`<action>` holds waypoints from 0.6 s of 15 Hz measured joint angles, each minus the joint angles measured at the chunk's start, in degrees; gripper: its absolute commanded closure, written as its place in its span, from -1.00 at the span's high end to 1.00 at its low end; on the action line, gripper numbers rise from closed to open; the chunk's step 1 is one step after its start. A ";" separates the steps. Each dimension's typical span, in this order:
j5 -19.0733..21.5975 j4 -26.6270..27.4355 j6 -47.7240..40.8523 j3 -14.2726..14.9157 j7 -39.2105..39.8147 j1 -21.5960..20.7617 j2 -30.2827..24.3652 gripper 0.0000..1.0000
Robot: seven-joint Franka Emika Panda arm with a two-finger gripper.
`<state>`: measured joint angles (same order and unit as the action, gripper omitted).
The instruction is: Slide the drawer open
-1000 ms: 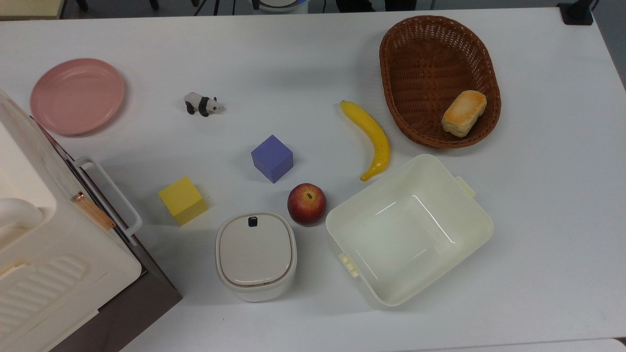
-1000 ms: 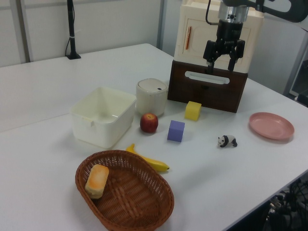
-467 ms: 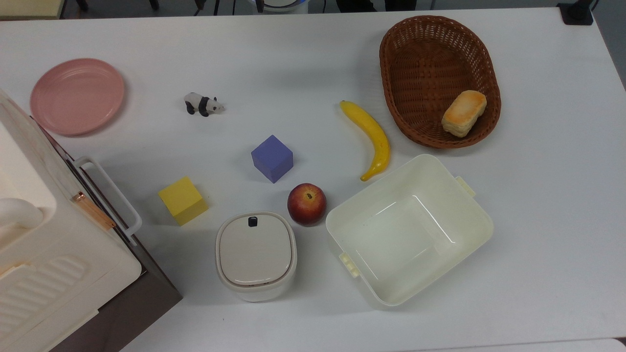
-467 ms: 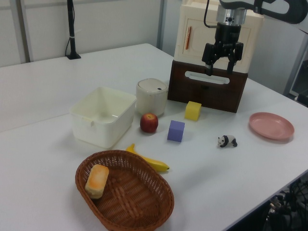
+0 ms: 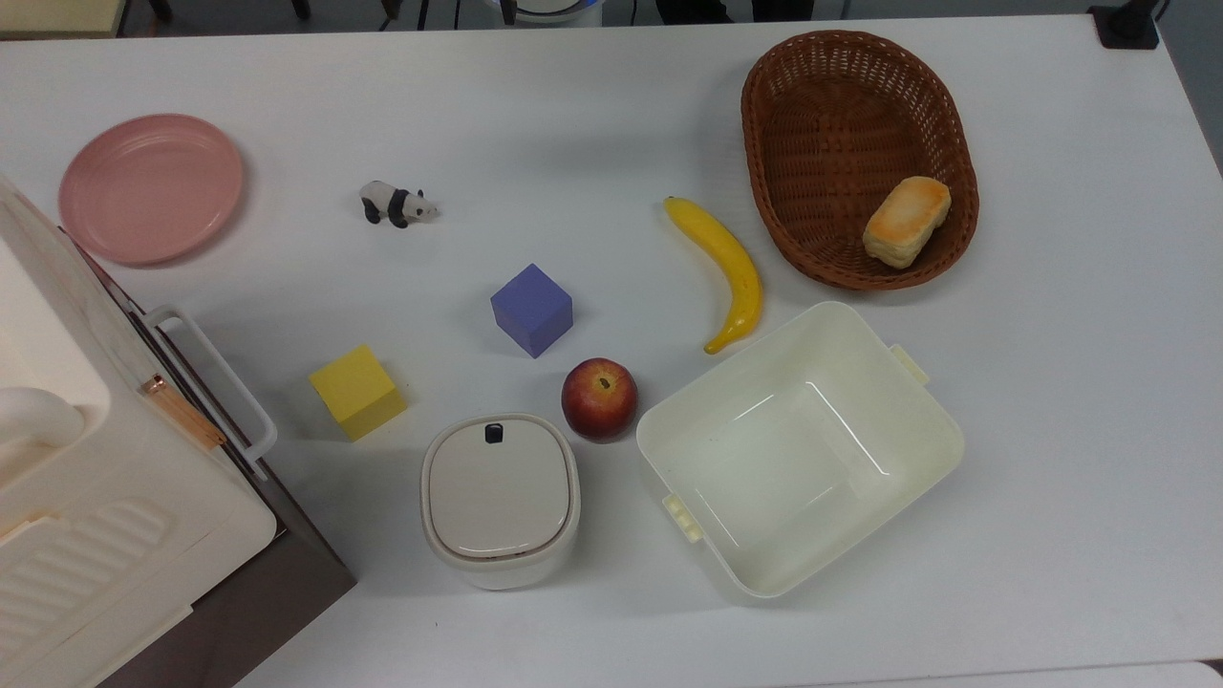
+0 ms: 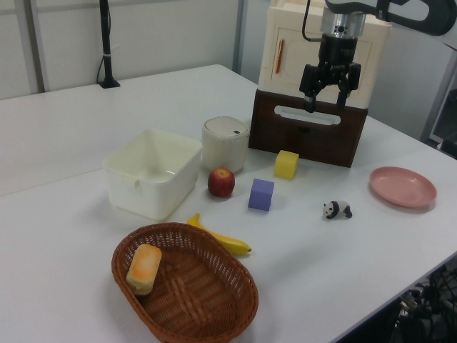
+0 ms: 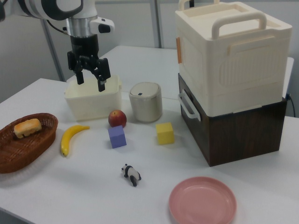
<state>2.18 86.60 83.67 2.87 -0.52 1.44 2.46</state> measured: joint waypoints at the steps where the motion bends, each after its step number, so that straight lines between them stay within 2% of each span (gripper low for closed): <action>1: 0.00 0.00 0.00 0.00 0.00 0.00 0.00 1.00; 7: -0.09 0.02 0.31 -0.07 0.45 0.00 0.10 1.00; 9: -0.30 0.20 3.30 -0.13 4.23 0.06 0.25 1.00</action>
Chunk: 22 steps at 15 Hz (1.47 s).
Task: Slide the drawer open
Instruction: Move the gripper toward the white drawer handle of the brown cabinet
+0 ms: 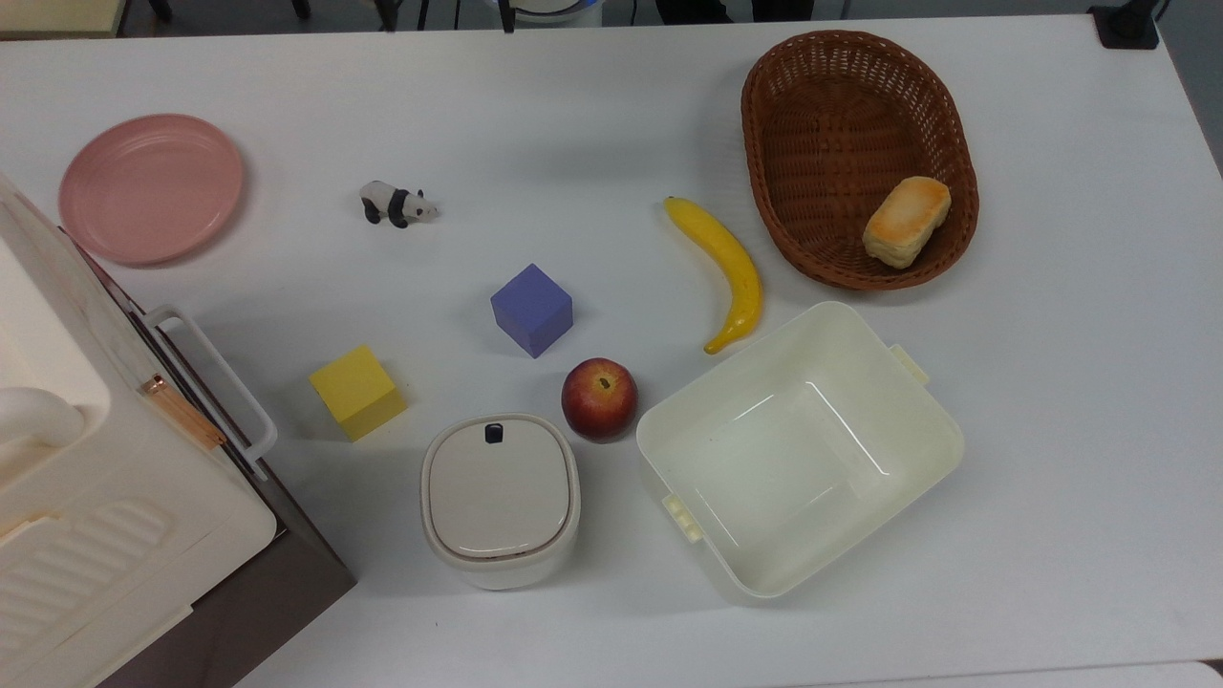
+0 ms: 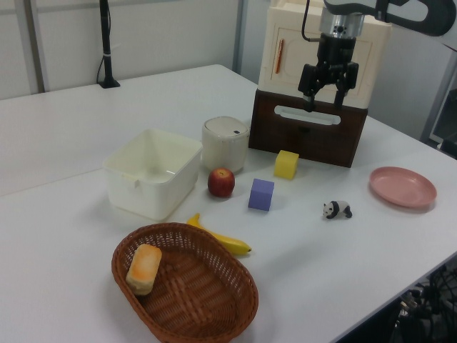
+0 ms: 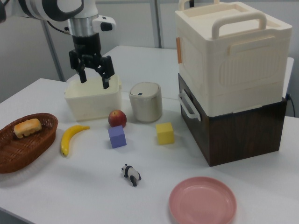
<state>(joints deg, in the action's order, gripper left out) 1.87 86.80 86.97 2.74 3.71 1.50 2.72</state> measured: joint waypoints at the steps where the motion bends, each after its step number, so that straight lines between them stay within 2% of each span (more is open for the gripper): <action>1: -0.20 0.30 1.92 -0.01 2.94 0.33 0.07 1.00; 7: -0.32 4.21 12.79 -0.04 27.28 3.90 1.26 1.00; 11: -0.71 5.59 19.14 -0.06 38.87 5.76 2.96 1.00; 22: -2.06 4.29 32.11 -0.08 40.91 8.66 10.56 1.00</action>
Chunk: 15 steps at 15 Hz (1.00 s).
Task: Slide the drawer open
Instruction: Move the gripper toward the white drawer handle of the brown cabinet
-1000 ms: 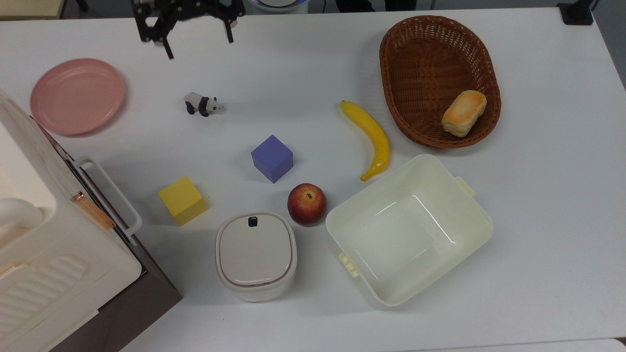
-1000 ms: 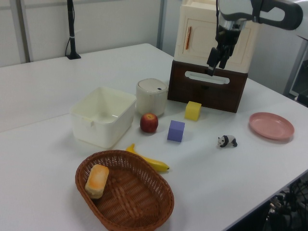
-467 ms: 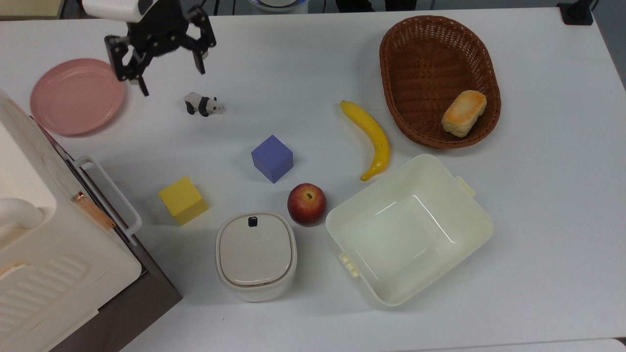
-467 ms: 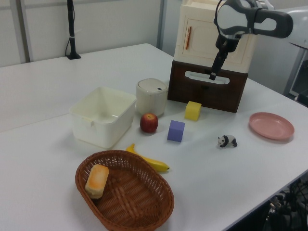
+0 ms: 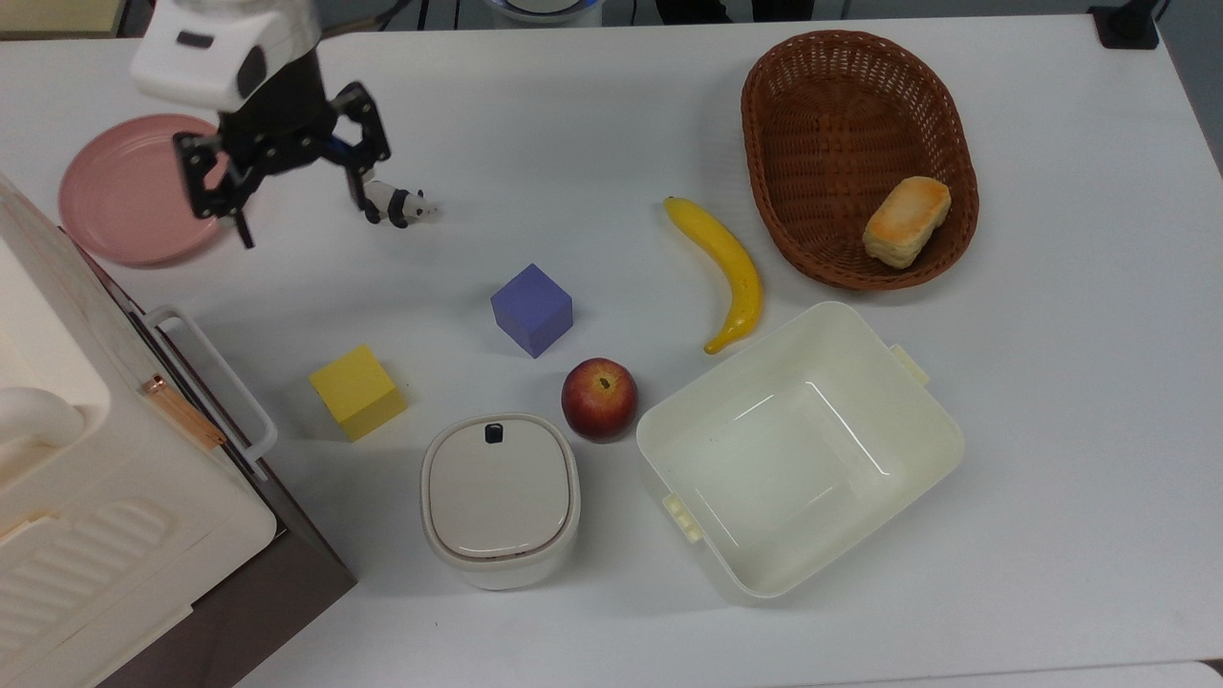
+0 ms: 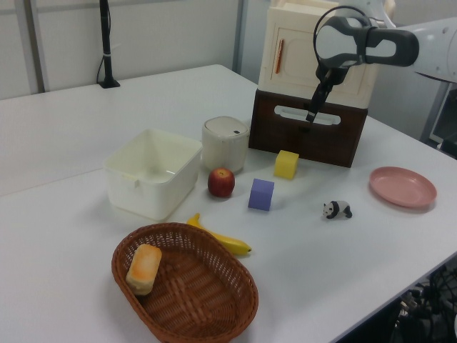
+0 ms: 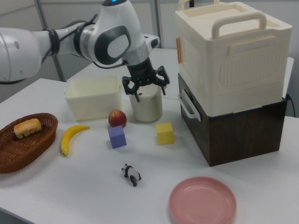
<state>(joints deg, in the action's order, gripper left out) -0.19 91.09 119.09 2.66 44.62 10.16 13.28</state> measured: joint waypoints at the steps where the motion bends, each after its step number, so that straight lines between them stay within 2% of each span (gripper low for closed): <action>1: 0.00 -0.52 1.15 0.00 0.12 0.52 0.95 1.00; 6: 0.00 -2.21 5.47 -0.01 0.23 1.27 4.68 1.00; 15: 0.00 -7.15 5.63 -0.02 0.24 1.86 9.22 1.00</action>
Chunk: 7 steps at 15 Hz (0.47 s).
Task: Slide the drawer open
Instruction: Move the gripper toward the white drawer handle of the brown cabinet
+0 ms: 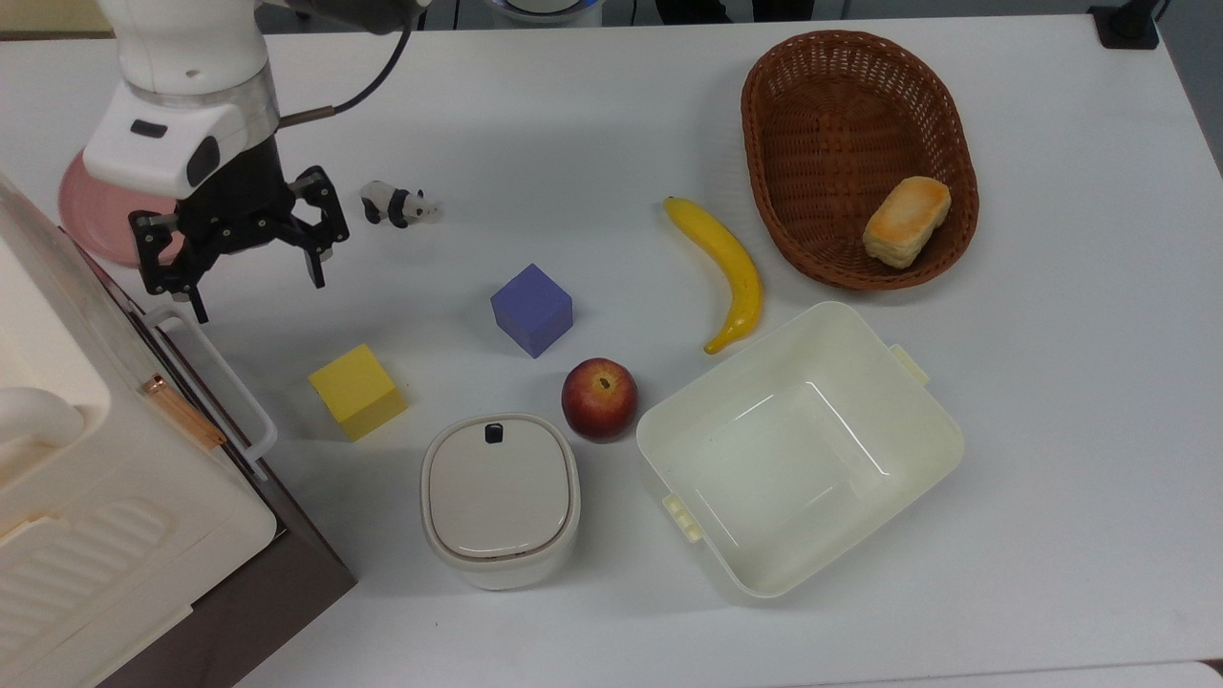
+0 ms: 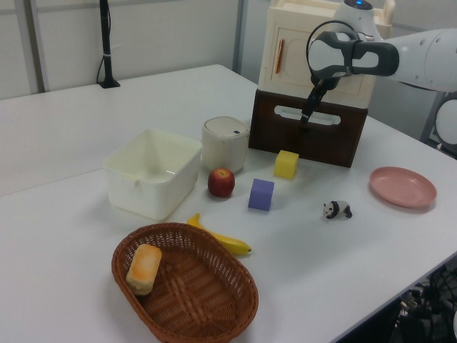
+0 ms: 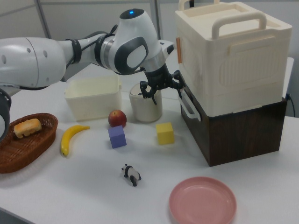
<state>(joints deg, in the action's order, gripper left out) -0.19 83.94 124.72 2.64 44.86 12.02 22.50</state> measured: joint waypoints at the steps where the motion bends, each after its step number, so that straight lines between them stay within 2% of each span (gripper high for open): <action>1: 0.00 -0.20 0.31 0.00 0.00 0.06 0.45 1.00; 7: 0.00 -0.55 4.53 0.00 0.00 0.10 2.82 1.00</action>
<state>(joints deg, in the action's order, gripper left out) -0.19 83.40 129.25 2.64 44.86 12.12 25.32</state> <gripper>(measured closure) 0.000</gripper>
